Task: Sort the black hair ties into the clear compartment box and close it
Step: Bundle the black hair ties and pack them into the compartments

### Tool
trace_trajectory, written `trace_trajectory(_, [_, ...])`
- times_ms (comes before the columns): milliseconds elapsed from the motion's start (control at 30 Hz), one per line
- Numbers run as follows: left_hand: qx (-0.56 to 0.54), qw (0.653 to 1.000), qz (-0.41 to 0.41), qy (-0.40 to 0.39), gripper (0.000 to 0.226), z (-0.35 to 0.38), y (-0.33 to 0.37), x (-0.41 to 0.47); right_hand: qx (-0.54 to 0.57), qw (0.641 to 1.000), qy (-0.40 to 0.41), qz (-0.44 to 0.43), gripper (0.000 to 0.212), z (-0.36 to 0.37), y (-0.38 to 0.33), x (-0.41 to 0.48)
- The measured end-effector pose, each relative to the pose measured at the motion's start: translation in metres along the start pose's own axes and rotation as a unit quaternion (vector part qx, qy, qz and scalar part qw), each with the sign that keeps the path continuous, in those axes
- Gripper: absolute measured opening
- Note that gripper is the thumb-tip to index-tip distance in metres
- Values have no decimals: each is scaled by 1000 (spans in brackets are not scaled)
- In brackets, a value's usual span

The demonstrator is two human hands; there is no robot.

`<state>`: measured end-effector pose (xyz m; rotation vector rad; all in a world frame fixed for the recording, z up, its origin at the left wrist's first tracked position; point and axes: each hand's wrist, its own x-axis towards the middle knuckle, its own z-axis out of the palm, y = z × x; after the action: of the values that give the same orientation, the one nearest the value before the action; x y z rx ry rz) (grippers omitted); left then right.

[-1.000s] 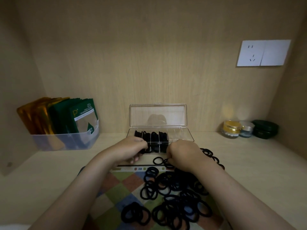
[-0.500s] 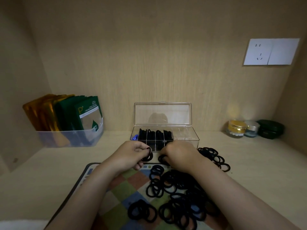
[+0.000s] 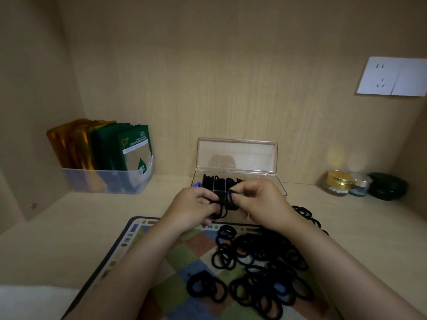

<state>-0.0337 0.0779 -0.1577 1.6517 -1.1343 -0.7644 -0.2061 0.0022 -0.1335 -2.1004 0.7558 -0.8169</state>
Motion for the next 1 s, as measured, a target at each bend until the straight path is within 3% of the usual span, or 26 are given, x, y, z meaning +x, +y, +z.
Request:
trace_trajectory(200, [-147, 986, -38, -68, 19, 3, 6, -5, -62, 997, 39, -26, 14, 14, 9, -2])
trace_trajectory(300, [-204, 971, -43, -119, 31, 2, 6, -4, -64, 995, 68, -22, 14, 16, 9, -3])
trace_trajectory(400, [-171, 977, -22, -128, 35, 4, 6, -6, -61, 995, 82, -16, 12, 14, 7, -4])
trace_trajectory(533, [-137, 986, -29, -94, 27, 4, 6, -6, -23, 999, 34, 26, 9, 8, 6, -3])
trace_trajectory(633, [-115, 991, -42, -59, 30, 0, 5, -4, -2, 997, 66, 39, 11, 1, 7, 0])
trace_trajectory(733, [-95, 994, -45, -35, 34, 1, 2, -2, 75, 992, 84, 65, 12, -1, 7, 0])
trace_trajectory(833, [-81, 995, -43, -43, 36, 2, 1, -2, 150, 984, 49, 78, 15, 2, 4, -1])
trace_trajectory(1000, [-175, 977, -27, -116, 27, 6, 9, -9, 57, 997, 48, 12, 16, 10, 9, -3])
